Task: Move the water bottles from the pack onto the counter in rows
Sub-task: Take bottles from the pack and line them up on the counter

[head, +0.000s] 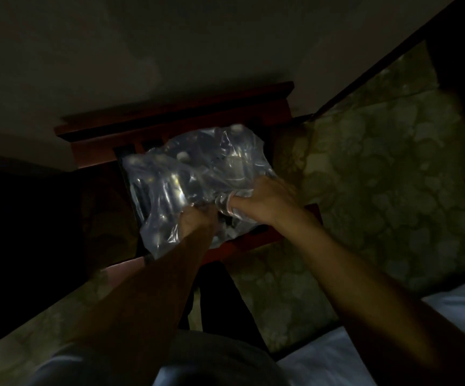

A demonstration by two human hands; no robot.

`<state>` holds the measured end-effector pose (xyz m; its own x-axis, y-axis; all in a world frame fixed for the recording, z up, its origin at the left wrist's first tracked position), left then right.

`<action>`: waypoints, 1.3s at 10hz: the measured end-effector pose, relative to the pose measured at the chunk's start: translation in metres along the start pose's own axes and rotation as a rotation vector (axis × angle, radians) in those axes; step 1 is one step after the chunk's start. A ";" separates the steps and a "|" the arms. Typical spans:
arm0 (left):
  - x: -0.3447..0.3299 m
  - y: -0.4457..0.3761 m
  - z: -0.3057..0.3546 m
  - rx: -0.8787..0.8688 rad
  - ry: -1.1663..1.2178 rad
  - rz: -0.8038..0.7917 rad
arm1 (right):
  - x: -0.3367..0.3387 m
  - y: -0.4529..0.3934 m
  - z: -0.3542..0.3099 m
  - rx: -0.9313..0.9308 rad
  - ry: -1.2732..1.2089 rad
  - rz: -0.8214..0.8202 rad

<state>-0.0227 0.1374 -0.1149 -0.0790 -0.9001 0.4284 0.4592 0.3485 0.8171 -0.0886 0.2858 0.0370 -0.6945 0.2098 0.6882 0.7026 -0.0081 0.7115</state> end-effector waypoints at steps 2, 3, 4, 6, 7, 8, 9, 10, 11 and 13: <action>0.022 0.042 0.010 0.115 0.227 -0.017 | 0.014 0.014 -0.017 0.029 0.121 -0.007; 0.035 0.056 0.011 0.124 0.339 0.013 | 0.019 0.019 -0.029 0.052 0.199 0.004; 0.038 0.066 0.009 0.097 0.373 -0.021 | 0.027 0.026 -0.035 0.072 0.260 -0.010; 0.053 0.080 0.014 0.057 0.365 -0.026 | 0.040 0.038 -0.034 0.072 0.302 -0.047; 0.069 0.114 0.037 0.115 0.552 -0.117 | 0.049 0.047 -0.035 0.071 0.258 -0.047; 0.078 0.135 0.052 0.186 0.752 -0.247 | 0.055 0.055 -0.042 0.076 0.202 -0.047; 0.092 0.155 0.062 0.245 0.892 -0.342 | 0.069 0.061 -0.055 0.095 0.268 -0.014; 0.106 0.174 0.064 0.284 0.963 -0.388 | 0.085 0.071 -0.064 0.073 0.298 -0.038; 0.114 0.188 0.064 0.277 1.031 -0.455 | 0.091 0.079 -0.062 0.023 0.245 -0.076; 0.130 0.201 0.058 0.271 1.168 -0.688 | 0.104 0.103 -0.059 -0.077 -0.236 -0.105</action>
<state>0.0078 0.1056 0.1273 0.6244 -0.5578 -0.5468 0.4350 -0.3331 0.8365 -0.0973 0.2493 0.1901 -0.7011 0.4356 0.5646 0.6087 -0.0468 0.7920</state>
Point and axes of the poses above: each hand's wrist, its own y-axis away from the middle knuckle, its own x-axis out of the back of the hand, z = x × y, the point moved 7 cm from there along -y, towards the middle knuckle, and after that the axes turned 9 degrees about y, right-handed, at the moved point
